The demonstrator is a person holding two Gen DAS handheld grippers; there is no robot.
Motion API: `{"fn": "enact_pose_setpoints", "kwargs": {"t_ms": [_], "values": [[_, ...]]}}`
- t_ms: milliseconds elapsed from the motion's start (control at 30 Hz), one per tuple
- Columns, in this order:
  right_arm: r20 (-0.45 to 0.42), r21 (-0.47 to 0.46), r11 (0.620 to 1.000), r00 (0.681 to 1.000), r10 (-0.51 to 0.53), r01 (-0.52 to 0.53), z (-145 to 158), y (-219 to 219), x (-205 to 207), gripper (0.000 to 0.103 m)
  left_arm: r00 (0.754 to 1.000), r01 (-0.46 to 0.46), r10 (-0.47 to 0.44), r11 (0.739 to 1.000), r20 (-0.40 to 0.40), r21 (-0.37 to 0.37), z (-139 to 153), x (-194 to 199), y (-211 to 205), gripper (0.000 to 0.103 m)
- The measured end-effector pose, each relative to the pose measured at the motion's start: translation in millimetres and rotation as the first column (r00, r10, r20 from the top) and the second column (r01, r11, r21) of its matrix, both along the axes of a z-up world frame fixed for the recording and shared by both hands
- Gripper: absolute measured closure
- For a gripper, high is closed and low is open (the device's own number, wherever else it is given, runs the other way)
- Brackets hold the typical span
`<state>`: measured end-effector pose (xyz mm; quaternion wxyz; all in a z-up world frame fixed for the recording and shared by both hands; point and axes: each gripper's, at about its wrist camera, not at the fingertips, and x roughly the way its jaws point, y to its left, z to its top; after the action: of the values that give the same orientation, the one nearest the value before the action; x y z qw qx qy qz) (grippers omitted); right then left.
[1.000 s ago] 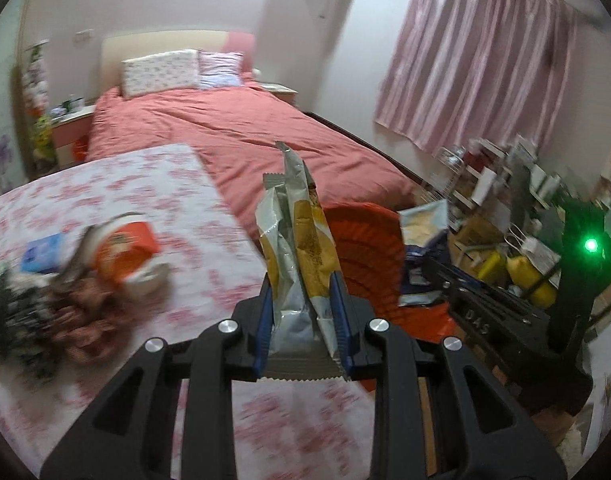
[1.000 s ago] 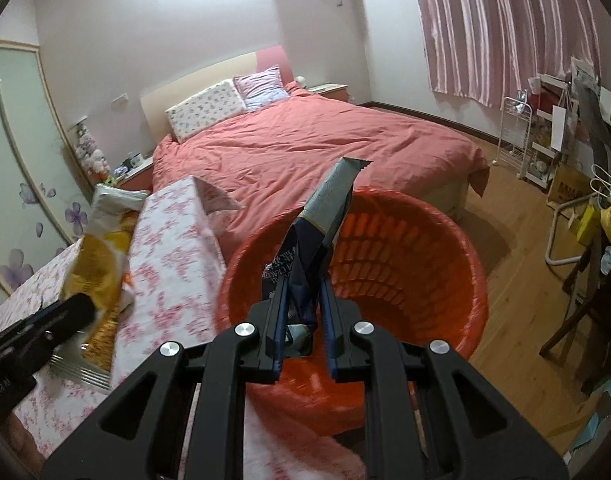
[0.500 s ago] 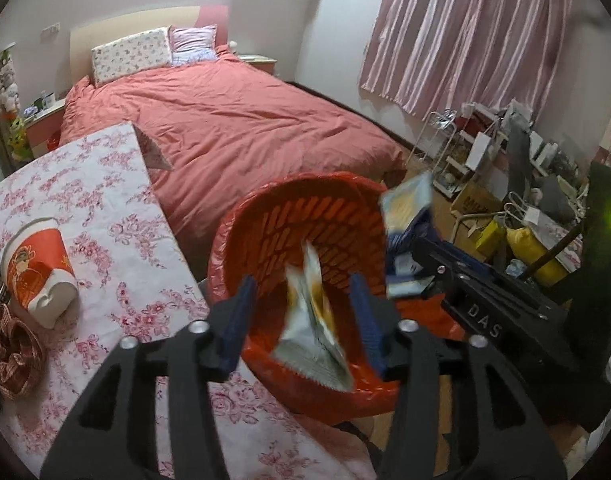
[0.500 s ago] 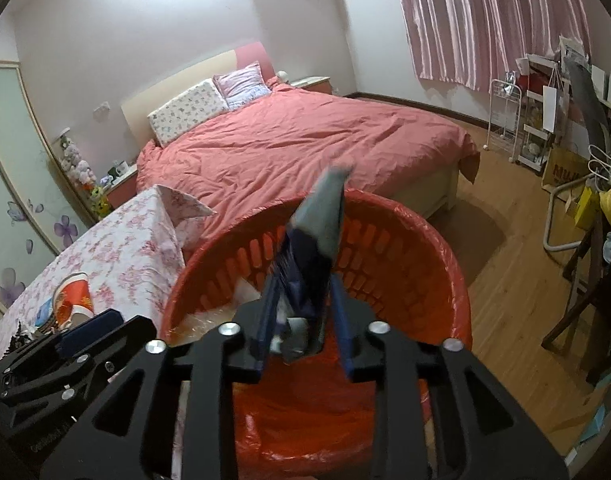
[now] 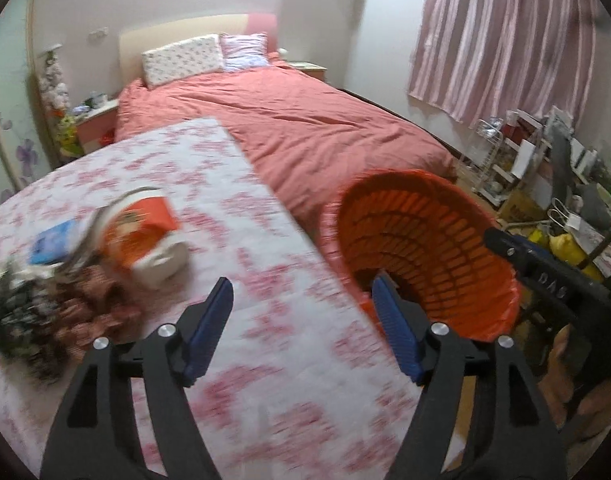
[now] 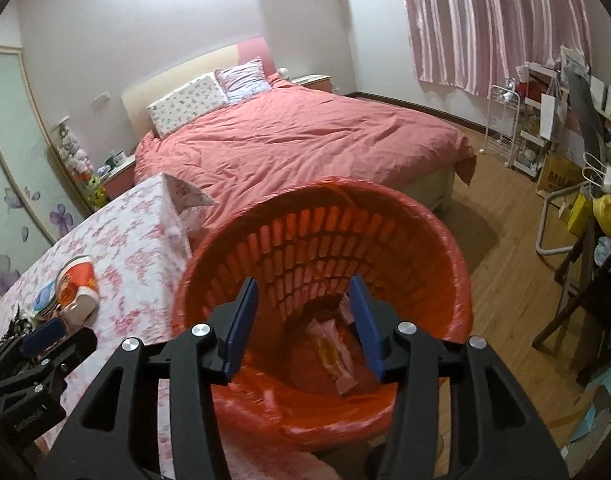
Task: Collect trash
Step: 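Return to the bed and grasp the red-white paper cup with the right tool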
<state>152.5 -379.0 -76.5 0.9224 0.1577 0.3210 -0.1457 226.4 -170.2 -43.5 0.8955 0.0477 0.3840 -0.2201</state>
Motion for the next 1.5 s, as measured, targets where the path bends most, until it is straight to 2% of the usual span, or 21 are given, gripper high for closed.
{"fn": "enact_pose_setpoints", "kwargs": {"t_ms": [233, 400, 467, 500, 733, 767, 800, 933, 967, 1000, 1033, 1233, 1367, 1433, 1500], "values": [[-0.021, -0.015, 0.996, 0.996, 0.089, -0.089, 2, 43, 9, 0.052, 0.990, -0.137, 0.137, 0.991, 0.047, 0.005, 12, -8, 74, 0.028], [-0.041, -0.020, 0.984, 0.983, 0.177, -0.178, 2, 84, 20, 0.052, 0.965, -0.251, 0.249, 0.968, 0.086, 0.009, 18, -13, 130, 0.026], [-0.048, -0.023, 0.977, 0.976, 0.213, -0.214, 2, 102, 28, 0.046, 0.951, -0.295, 0.293, 0.955, 0.098, 0.012, 18, -15, 152, 0.025], [-0.049, -0.027, 0.971, 0.971, 0.234, -0.236, 1, 111, 32, 0.039, 0.943, -0.319, 0.316, 0.948, 0.101, 0.012, 18, -15, 165, 0.025], [-0.088, 0.000, 0.937, 0.933, 0.349, -0.350, -9, 161, 70, 0.037, 0.900, -0.432, 0.432, 0.902, 0.063, -0.021, 12, -14, 232, 0.024], [-0.096, 0.007, 0.932, 0.928, 0.360, -0.361, -12, 168, 75, 0.034, 0.895, -0.441, 0.442, 0.897, 0.059, -0.026, 11, -15, 238, 0.024], [-0.103, 0.016, 0.927, 0.921, 0.375, -0.376, -13, 174, 82, 0.025, 0.890, -0.451, 0.452, 0.892, 0.056, -0.031, 11, -14, 245, 0.024], [-0.100, 0.024, 0.910, 0.904, 0.415, -0.414, -14, 192, 97, 0.023, 0.878, -0.474, 0.476, 0.879, 0.051, -0.041, 9, -14, 262, 0.022], [-0.100, 0.015, 0.906, 0.901, 0.422, -0.423, -14, 197, 101, 0.020, 0.876, -0.478, 0.479, 0.877, 0.049, -0.044, 9, -14, 266, 0.021], [-0.099, -0.003, 0.903, 0.899, 0.427, -0.429, -14, 201, 105, 0.010, 0.875, -0.479, 0.481, 0.877, 0.047, -0.046, 8, -14, 268, 0.021], [-0.098, -0.026, 0.902, 0.899, 0.427, -0.431, -14, 205, 109, 0.009, 0.875, -0.480, 0.482, 0.876, 0.044, -0.048, 7, -14, 271, 0.021], [-0.148, -0.048, 0.889, 0.883, 0.445, -0.456, -24, 224, 133, 0.009, 0.877, -0.478, 0.480, 0.877, 0.034, -0.049, 3, -13, 274, 0.020], [-0.174, -0.083, 0.889, 0.884, 0.433, -0.451, -30, 231, 142, 0.010, 0.877, -0.478, 0.479, 0.877, 0.024, -0.054, 1, -11, 274, 0.020], [-0.186, -0.085, 0.891, 0.886, 0.426, -0.446, -32, 231, 145, 0.020, 0.879, -0.474, 0.475, 0.879, 0.024, -0.055, 1, -11, 272, 0.020], [-0.185, -0.068, 0.897, 0.890, 0.418, -0.436, -34, 226, 143, 0.023, 0.882, -0.469, 0.471, 0.881, 0.024, -0.055, 0, -11, 272, 0.020]]}}
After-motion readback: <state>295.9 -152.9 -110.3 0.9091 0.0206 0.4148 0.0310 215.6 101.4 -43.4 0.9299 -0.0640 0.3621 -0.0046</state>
